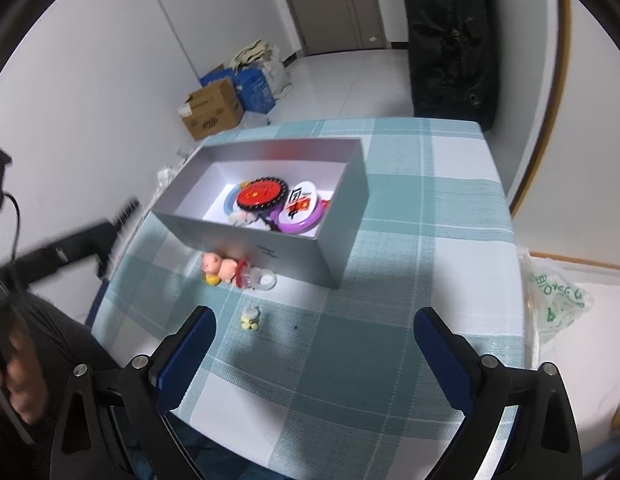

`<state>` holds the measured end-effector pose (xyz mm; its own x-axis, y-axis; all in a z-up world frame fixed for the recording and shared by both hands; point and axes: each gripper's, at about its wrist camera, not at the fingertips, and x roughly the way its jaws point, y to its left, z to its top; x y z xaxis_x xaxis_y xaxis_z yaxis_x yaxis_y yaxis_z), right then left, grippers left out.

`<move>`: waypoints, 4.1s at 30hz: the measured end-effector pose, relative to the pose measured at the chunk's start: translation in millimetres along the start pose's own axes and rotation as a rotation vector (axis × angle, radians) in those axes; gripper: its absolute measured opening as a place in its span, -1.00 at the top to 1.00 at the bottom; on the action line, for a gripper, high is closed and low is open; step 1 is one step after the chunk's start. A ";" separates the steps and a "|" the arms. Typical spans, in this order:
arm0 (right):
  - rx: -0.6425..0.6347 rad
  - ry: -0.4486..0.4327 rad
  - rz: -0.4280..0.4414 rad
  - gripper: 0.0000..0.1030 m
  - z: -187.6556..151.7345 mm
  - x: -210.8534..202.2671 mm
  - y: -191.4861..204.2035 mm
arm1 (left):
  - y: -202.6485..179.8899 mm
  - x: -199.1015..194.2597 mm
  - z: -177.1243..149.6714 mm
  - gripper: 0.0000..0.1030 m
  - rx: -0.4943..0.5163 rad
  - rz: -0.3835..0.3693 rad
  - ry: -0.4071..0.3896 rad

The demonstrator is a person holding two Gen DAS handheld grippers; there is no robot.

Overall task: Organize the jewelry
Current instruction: 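Lift the black bead bracelet with the left tool while the right tool grasps the small white charm, then lower the bracelet and the charm into the grey box and open both tools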

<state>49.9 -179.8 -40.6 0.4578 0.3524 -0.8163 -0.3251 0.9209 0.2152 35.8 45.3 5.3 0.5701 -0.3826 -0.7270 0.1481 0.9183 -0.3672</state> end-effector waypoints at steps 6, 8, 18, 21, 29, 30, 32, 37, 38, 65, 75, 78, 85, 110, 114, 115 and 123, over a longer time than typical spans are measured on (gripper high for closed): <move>-0.087 0.053 0.035 -0.50 -1.4 16.5 21.3 | 12.0 -10.1 6.7 0.28 -0.034 -0.023 -0.051; -0.129 0.078 0.037 -0.36 -3.0 24.9 30.7 | 16.3 -13.0 8.4 0.28 -0.044 -0.030 -0.064; -0.254 0.127 0.007 0.33 -4.4 51.8 55.7 | 28.7 -19.6 9.9 0.28 -0.052 -0.042 -0.067; -0.300 0.131 -0.027 0.50 -5.3 56.3 63.0 | 30.3 -19.4 10.8 0.28 -0.059 -0.044 -0.066; -0.317 0.147 -0.051 0.78 -5.4 63.5 64.6 | 31.9 -18.4 11.2 0.28 -0.059 -0.045 -0.058; -0.306 0.149 -0.044 0.78 -4.6 63.2 62.9 | 31.8 -18.2 10.9 0.28 -0.057 -0.046 -0.056; -0.291 0.152 -0.032 0.78 -4.1 62.0 60.3 | 31.0 -17.9 10.7 0.28 -0.055 -0.048 -0.052; -0.273 0.149 -0.005 0.79 -2.6 58.9 58.4 | 28.9 -15.6 9.6 0.28 -0.047 -0.044 -0.047; -0.269 0.142 0.003 0.79 -1.4 56.9 57.8 | 28.5 -15.0 9.6 0.28 -0.045 -0.043 -0.045; -0.083 -0.065 0.225 0.79 69.1 2.6 26.1 | 5.3 30.6 37.7 0.28 -0.005 -0.036 0.021; -0.047 -0.072 0.250 0.79 84.8 8.8 11.5 | 2.8 53.8 51.4 0.28 -0.013 -0.039 0.056; -0.040 -0.074 0.254 0.78 88.2 11.9 8.6 | 1.5 62.2 53.6 0.28 -0.015 -0.035 0.073; -0.004 -0.053 0.252 0.78 92.5 23.5 -4.0 | 0.8 79.0 57.8 0.28 -0.017 -0.031 0.108; 0.098 -0.069 0.219 0.05 94.3 27.3 -22.3 | 4.4 95.3 61.8 -0.24 -0.064 -0.056 0.145; 0.105 -0.103 0.204 -0.21 92.5 16.3 -26.8 | 5.0 85.8 62.6 -0.25 -0.065 -0.063 0.111; 0.104 -0.109 0.200 -0.28 91.9 14.7 -27.7 | 4.5 83.6 62.7 -0.25 -0.060 -0.057 0.103; 0.096 -0.123 0.160 -0.53 83.1 3.0 -29.0 | 2.2 66.0 52.6 -0.26 -0.040 -0.020 0.051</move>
<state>129.5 -191.6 -4.8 0.5058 0.5077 -0.6975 -0.3245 0.8611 0.3915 116.3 27.4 -13.0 0.5253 -0.4068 -0.7474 0.1262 0.9059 -0.4043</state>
